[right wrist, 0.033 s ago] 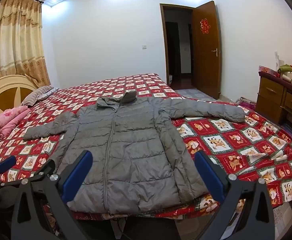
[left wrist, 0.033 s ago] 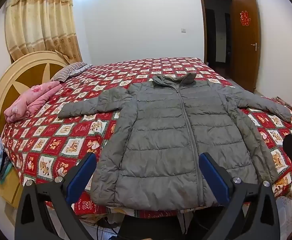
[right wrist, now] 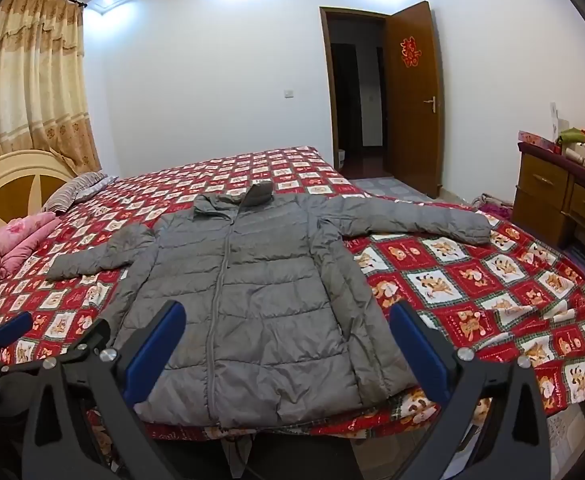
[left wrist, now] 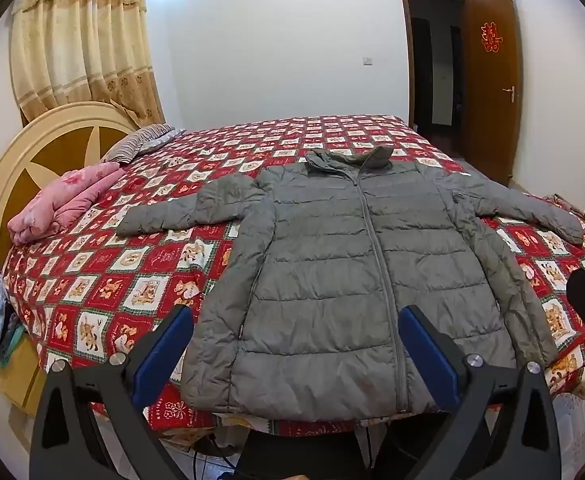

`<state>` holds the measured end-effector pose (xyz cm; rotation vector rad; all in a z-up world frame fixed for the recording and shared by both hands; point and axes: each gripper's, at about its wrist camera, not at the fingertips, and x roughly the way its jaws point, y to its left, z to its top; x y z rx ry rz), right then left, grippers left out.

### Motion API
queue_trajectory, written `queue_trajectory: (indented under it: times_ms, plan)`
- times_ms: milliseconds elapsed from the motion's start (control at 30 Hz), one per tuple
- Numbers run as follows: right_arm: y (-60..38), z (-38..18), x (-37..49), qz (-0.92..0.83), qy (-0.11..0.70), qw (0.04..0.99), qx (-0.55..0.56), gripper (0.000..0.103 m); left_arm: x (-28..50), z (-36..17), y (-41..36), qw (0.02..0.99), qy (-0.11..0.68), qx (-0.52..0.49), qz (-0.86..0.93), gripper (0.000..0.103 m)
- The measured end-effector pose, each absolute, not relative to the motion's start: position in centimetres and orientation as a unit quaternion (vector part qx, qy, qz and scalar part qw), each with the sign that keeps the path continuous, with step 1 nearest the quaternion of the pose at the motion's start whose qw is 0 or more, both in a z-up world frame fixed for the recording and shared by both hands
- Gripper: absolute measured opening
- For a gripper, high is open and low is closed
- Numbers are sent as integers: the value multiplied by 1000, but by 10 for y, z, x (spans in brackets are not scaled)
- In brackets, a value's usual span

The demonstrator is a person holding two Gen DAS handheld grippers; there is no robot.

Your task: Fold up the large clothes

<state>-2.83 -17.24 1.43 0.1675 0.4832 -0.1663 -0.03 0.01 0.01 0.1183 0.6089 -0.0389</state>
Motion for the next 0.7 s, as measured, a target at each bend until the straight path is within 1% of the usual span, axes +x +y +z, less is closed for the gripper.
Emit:
queue_trajectory:
  times_ms: [333,700]
  plan:
    - [-173,13,-27,-81,240,964,83,103,2,0,-8,949,310,51,-31,102]
    - [-174,10,-28,-79,241,964,84,103,4,-3,3,949,311,41,-38,102]
